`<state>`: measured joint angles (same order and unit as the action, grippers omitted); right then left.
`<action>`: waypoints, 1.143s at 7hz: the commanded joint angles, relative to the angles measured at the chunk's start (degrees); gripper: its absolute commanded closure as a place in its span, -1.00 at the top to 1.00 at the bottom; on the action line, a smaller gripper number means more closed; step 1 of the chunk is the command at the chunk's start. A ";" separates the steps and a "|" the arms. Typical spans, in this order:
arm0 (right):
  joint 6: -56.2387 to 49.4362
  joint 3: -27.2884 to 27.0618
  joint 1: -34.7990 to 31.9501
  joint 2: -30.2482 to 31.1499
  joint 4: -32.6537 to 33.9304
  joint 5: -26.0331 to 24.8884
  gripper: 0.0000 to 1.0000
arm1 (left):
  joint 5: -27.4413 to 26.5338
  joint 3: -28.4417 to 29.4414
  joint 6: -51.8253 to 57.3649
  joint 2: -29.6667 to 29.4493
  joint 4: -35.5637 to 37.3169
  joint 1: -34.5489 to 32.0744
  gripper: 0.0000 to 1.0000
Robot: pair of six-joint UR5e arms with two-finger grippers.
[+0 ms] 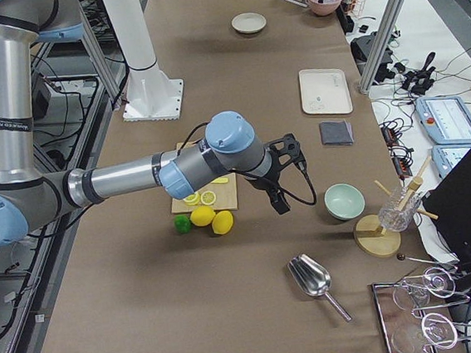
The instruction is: Place red cherry on plate
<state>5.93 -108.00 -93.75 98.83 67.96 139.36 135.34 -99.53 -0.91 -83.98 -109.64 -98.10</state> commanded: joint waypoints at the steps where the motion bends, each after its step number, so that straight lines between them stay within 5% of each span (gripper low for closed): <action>1: 8.07 1.21 5.38 0.05 -3.10 0.47 1.00 | 0.01 1.17 0.11 -0.13 -1.89 3.76 0.96; 4: 25.01 0.42 21.80 -2.57 -4.41 -9.43 1.00 | 5.34 10.55 -3.89 -1.17 -5.12 8.35 0.96; 5: 31.62 0.24 26.73 -2.94 -7.90 -12.94 1.00 | 5.80 12.32 -13.76 -1.53 -12.19 13.32 0.96; 8: 35.02 0.07 28.89 -3.82 -9.17 -13.15 1.00 | 4.41 25.94 -36.20 -5.04 -38.74 25.37 0.86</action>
<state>40.19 -107.87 -65.43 95.22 59.10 126.34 140.43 -77.59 -28.26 -87.72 -139.31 -77.19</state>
